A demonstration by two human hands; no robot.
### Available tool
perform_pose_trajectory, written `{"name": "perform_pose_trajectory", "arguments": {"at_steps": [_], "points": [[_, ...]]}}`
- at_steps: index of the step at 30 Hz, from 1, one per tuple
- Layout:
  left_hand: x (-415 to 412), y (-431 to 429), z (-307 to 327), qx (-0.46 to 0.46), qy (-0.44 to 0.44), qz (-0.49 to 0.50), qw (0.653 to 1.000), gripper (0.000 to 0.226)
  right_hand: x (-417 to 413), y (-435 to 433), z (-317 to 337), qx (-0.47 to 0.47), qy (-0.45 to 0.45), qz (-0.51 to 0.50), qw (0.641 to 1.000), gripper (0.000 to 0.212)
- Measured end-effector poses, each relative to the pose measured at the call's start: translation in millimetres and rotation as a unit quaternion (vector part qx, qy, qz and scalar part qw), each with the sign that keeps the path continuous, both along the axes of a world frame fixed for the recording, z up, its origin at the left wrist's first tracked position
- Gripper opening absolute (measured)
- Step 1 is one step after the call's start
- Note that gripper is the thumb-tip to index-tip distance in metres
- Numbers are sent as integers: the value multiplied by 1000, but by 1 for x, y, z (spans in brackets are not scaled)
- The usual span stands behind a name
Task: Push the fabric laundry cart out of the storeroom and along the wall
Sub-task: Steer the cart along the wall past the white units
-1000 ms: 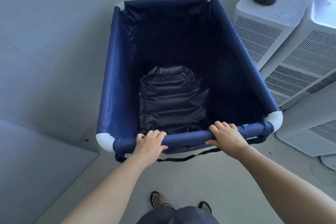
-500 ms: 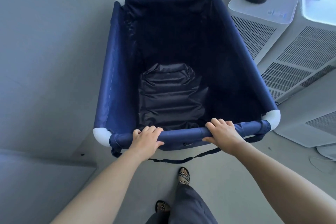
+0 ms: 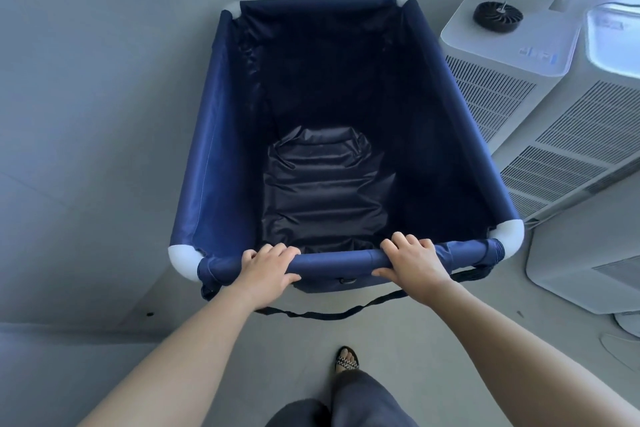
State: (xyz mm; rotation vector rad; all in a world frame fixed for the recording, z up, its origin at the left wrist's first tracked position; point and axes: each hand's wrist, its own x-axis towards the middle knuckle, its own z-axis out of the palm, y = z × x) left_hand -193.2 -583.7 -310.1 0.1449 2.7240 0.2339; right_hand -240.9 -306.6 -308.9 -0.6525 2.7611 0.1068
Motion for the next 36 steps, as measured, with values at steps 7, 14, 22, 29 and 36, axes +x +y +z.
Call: {"name": "perform_pose_trajectory", "arguments": {"at_steps": [7,14,22,29,36], "points": [[-34,-11,1,5,19,0,1000,39,-34,-8,-5,-9,12,-1,1000,52],[-63,-22,0,-13,42,-29,999,44,-65,-19,-5,-3,1,-18,1000,58],[-102,-37,2,-45,37,-107,993,41,-96,-32,-2,-9,-12,-29,999,55],[-130,-80,0,-33,39,-134,990,36,-106,-72,5,-22,-27,-60,998,53],[-144,-119,-5,-23,50,-161,985,38,-102,-109,3,-16,-22,-94,995,53]]}}
